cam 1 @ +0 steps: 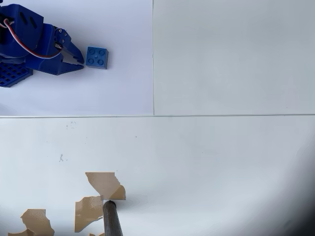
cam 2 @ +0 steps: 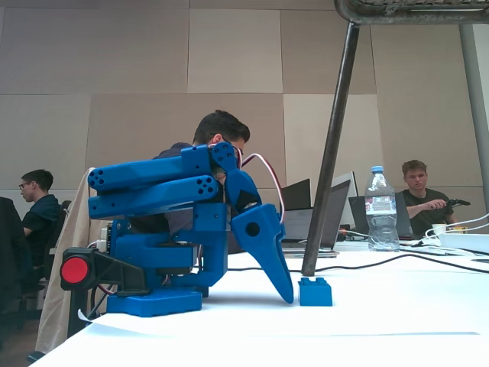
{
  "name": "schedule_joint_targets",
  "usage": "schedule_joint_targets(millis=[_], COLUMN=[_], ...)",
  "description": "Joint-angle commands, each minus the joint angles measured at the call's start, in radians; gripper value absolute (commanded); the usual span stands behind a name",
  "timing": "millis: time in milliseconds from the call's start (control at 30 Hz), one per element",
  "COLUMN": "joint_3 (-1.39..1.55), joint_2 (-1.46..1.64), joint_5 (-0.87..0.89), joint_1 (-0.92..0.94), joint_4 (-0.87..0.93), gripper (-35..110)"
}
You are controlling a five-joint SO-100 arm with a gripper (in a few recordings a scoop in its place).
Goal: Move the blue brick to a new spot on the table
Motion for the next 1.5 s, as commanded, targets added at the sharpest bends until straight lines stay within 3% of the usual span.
schedule_joint_targets(millis=[0,1467], joint_3=[0.032,0.032], joint_2=[0.003,0.002], joint_5=[0.014,-0.015], joint_1=[-0.003,0.008], joint_4=[-0.018,-0.017], gripper=[0,0])
